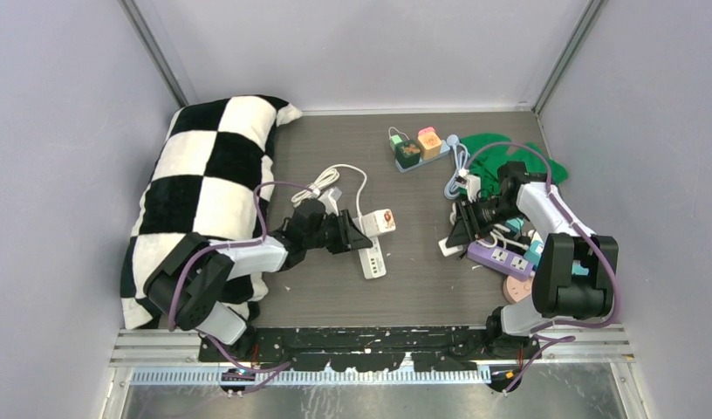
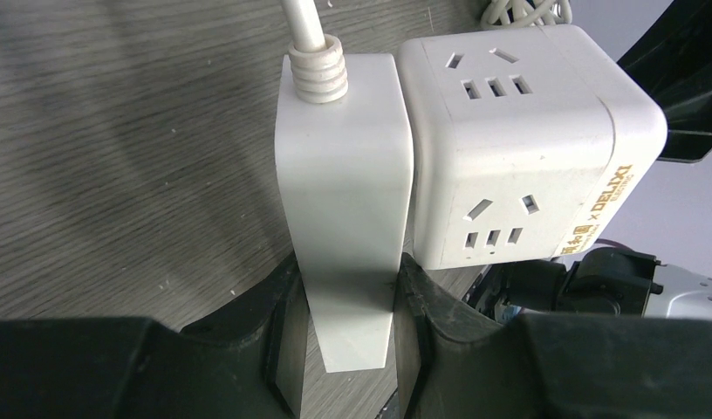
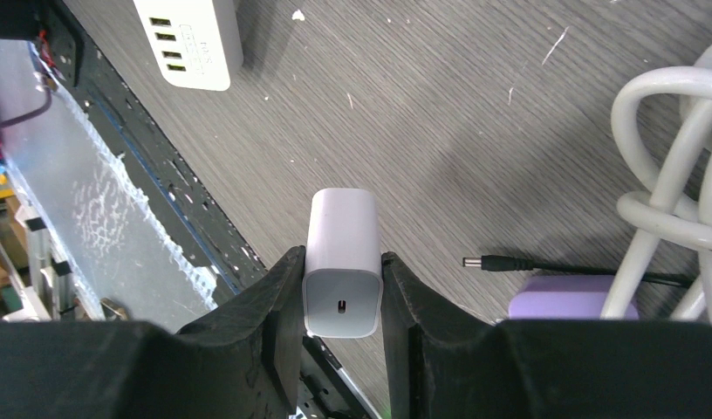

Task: Pull the plug off the socket
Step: Place the plug at the center of the board.

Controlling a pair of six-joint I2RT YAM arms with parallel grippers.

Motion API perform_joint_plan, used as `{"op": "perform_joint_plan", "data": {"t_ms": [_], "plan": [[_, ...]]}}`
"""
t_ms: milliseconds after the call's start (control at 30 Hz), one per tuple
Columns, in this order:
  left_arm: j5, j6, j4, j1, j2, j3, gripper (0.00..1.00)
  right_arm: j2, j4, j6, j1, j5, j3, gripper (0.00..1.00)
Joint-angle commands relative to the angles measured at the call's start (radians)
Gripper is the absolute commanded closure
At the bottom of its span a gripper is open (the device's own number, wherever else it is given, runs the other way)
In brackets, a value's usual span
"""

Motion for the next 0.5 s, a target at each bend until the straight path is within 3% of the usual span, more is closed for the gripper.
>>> {"op": "perform_joint_plan", "data": {"t_ms": [0,467], "plan": [[0.035,0.027,0.022,0.036,-0.087,0.058,1.00,0.010,-0.004,0.016,-0.002,-0.086,0.026,0.99],[0.106,0.047,-0.092,0.171,-0.207,0.136,1.00,0.027,0.025,0.058,-0.002,-0.121,0.019,0.99]]}}
